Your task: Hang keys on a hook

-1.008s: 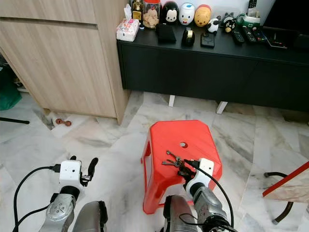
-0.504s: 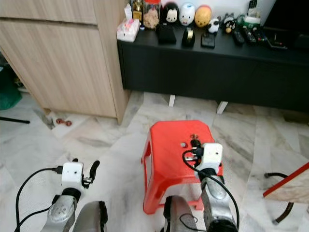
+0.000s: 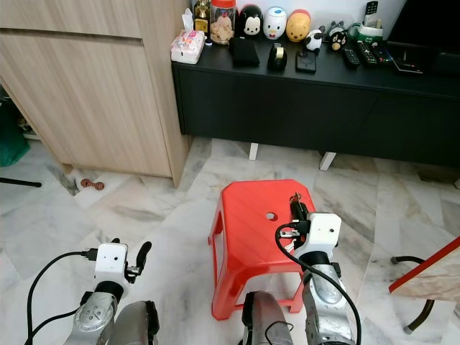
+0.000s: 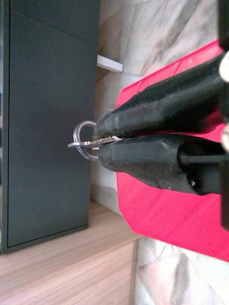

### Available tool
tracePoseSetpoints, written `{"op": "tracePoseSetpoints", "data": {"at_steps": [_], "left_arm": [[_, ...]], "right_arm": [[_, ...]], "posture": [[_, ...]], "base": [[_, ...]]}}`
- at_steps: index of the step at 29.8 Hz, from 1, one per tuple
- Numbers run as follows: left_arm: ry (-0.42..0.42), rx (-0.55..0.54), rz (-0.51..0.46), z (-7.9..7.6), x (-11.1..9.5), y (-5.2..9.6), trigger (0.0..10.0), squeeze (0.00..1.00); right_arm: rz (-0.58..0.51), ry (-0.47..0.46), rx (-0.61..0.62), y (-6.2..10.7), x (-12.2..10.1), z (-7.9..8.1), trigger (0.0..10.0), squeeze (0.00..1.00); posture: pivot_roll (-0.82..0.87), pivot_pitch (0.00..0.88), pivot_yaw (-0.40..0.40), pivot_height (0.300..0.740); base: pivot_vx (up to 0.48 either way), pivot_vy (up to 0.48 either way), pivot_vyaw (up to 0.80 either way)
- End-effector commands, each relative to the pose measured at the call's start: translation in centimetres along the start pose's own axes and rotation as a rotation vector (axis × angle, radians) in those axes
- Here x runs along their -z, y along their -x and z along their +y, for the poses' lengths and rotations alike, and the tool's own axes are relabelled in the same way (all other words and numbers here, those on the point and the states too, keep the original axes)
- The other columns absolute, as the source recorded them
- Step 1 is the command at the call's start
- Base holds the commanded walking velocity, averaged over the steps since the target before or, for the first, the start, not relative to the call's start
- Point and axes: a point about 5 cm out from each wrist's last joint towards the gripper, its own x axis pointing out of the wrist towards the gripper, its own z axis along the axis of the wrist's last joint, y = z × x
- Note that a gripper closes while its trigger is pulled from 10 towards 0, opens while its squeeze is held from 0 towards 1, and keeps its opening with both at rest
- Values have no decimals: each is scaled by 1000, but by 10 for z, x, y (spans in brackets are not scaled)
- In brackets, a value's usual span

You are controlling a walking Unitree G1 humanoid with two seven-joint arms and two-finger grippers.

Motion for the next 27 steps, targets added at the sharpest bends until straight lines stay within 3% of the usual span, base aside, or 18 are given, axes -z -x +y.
{"op": "tracePoseSetpoints", "data": {"at_steps": [1, 21, 27], "left_arm": [[1, 14, 9, -3, 2, 1, 10000, 0], [13, 9, 6, -2, 3, 2, 10000, 0], [17, 9, 12, -2, 6, 4, 10000, 0]], "right_arm": [[-21, -4, 1, -3, -8, 1, 10000, 0], [39, -2, 16, 1, -4, -2, 10000, 0], [58, 1, 24, 3, -1, -5, 10000, 0]], "posture": [[-6, 56, -87, 630], [-7, 72, -93, 740], [-11, 80, -93, 740]], "base": [[0, 0, 0], [0, 0, 0], [0, 0, 0]]}}
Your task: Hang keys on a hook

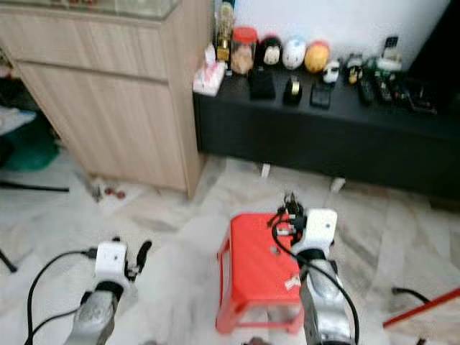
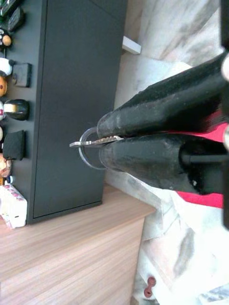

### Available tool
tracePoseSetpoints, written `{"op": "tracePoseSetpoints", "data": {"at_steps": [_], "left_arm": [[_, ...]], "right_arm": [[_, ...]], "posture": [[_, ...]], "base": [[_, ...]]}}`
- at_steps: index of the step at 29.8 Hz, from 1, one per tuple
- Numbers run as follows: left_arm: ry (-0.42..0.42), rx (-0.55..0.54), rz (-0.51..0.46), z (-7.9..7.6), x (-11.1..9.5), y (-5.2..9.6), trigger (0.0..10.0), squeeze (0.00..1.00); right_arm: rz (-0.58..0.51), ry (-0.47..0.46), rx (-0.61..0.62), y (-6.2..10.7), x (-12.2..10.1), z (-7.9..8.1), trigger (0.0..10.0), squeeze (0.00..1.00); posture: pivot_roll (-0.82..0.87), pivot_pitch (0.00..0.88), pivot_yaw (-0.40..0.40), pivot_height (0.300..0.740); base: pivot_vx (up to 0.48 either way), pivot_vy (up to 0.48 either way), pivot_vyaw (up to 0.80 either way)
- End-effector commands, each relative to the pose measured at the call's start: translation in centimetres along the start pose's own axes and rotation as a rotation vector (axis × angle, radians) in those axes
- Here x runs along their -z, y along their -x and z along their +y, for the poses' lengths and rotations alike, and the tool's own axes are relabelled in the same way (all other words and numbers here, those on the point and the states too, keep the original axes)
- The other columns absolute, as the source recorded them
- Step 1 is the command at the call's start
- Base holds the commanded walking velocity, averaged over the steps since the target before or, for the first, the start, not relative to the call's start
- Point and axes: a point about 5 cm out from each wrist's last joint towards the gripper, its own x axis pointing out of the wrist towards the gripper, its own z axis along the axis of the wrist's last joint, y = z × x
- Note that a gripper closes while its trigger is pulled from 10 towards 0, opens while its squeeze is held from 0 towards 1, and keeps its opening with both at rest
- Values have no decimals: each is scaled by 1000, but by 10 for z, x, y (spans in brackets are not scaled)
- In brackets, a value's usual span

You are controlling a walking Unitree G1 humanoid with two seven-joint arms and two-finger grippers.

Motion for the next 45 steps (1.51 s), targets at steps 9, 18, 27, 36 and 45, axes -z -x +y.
{"op": "tracePoseSetpoints", "data": {"at_steps": [9, 18, 27, 36, 45], "left_arm": [[7, 9, 69, -1, 14, 5, 10000, 0], [53, -76, 112, 15, 21, 7, 10000, 0], [-15, -185, 303, 59, 61, 45, 10000, 0], [-16, -143, 428, 46, 84, 64, 10000, 0], [-19, -89, 439, 32, 84, 59, 10000, 0]], "right_arm": [[15, 1, 55, 2, 1, -12, 10000, 0], [14, 5, 66, -1, -1, -12, 10000, 0], [11, 11, 68, -3, -1, -13, 10000, 0], [4, 0, 62, -10, -3, -4, 10000, 0], [10, -4, 77, -10, 1, -3, 10000, 0]], "posture": [[-13, 83, -94, 740], [-13, 87, -93, 740], [3, 71, -92, 740], [2, 58, -77, 740], [0, 41, -67, 740]], "base": [[0, 0, 0], [0, 0, 0], [0, 0, 0], [-239, 0, 0], [-312, 0, 0]]}}
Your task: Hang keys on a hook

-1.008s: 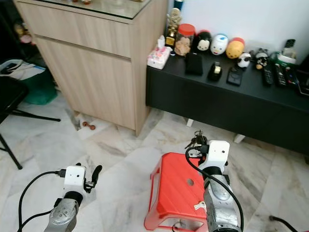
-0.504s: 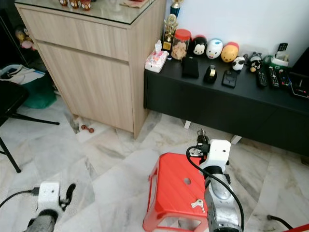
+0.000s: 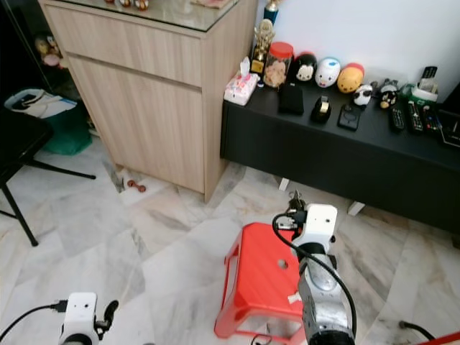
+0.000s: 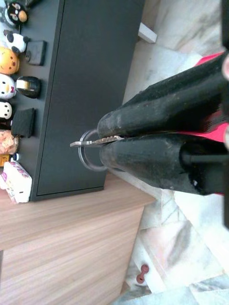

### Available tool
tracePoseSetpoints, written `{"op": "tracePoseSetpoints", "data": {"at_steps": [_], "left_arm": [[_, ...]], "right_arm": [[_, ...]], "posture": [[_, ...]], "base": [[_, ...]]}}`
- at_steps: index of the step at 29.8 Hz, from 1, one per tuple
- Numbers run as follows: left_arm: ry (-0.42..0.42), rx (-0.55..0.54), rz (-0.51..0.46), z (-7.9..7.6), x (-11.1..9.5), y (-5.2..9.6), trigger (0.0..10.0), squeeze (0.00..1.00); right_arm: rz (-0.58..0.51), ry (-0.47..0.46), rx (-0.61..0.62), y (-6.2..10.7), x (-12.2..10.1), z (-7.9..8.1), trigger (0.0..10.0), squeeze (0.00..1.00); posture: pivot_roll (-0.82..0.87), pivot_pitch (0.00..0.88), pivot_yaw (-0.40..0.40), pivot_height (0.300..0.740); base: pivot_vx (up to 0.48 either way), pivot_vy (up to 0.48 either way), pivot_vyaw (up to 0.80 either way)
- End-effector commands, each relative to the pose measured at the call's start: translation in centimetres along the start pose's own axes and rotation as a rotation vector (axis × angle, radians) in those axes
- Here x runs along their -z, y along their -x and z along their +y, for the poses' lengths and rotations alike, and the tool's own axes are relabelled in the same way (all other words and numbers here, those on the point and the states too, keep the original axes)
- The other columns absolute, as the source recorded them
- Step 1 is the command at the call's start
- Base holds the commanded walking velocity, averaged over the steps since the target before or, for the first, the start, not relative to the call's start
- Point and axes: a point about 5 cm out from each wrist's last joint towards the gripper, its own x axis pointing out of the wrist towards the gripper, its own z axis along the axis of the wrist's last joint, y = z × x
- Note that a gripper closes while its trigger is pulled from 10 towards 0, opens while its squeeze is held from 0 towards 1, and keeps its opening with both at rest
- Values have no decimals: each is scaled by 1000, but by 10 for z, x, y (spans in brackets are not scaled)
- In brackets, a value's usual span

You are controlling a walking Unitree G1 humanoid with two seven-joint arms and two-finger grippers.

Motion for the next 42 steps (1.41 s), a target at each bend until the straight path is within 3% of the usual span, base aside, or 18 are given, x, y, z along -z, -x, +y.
{"op": "tracePoseSetpoints", "data": {"at_steps": [1, 22, 42], "left_arm": [[-24, 36, 23, -7, 4, 1, 10000, 0], [-34, 70, 19, -21, 1, -1, 10000, 0], [-41, 71, 22, -25, 2, -1, 10000, 0]], "right_arm": [[-3, -3, 22, 0, 1, -3, 10000, 0], [-3, 14, 20, -2, 1, -2, 10000, 0], [-2, 31, 36, -4, -1, -6, 10000, 0]], "posture": [[0, 41, -67, 740], [-7, 34, -73, 740], [-8, 62, -90, 740]], "base": [[-315, 0, 0], [-309, 0, 0], [0, 0, 0]]}}
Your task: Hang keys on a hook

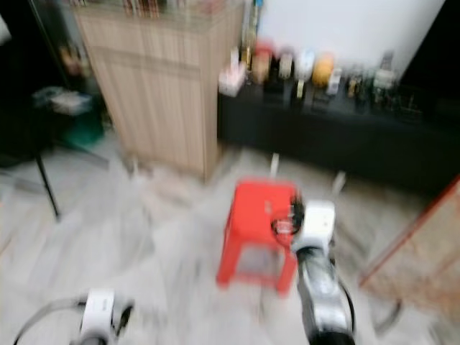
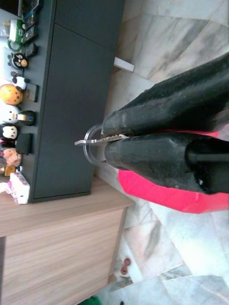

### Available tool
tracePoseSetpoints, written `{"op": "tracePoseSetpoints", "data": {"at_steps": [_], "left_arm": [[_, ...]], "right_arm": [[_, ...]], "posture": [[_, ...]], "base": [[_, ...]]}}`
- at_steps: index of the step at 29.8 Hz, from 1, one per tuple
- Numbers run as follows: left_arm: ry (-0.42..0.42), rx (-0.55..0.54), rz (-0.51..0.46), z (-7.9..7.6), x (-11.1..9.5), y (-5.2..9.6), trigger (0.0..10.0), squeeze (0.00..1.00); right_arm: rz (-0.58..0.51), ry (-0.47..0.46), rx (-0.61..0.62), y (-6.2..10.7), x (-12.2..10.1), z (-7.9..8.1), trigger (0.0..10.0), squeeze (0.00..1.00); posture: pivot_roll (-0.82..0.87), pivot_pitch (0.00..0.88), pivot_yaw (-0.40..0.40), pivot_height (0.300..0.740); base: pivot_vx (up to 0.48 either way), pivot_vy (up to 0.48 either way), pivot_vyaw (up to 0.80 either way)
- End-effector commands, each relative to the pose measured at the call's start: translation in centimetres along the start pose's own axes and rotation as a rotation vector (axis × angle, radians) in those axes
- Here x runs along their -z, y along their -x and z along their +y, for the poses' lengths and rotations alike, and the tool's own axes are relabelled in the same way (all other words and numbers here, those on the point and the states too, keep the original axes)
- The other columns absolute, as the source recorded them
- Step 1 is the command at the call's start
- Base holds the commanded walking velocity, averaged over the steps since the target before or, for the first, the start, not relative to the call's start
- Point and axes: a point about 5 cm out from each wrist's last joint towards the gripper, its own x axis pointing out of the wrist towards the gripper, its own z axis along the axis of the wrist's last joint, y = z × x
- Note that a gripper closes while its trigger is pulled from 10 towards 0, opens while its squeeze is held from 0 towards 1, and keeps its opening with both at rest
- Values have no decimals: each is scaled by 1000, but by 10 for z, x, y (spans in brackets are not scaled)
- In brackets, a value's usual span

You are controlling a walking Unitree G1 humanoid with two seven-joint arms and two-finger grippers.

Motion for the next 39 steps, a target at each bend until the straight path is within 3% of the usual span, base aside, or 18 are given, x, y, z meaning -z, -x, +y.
{"op": "tracePoseSetpoints", "data": {"at_steps": [1, 26, 39], "left_arm": [[-23, 2, 3, 0, 2, 1, 10000, 0], [-20, 10, -4, -5, 0, 0, 10000, 0], [-15, 14, 2, -7, 0, 0, 10000, 0]], "right_arm": [[-8, 4, 10, -1, -2, -3, 10000, 0], [10, 12, 68, -2, 0, -9, 10000, 0], [-31, 22, 102, -10, -12, -14, 10000, 0]], "posture": [[-8, 62, -90, 740], [-10, 72, -88, 740], [-28, 52, -82, 740]], "base": [[0, 0, 0], [0, -309, -96], [0, -332, 0]]}}
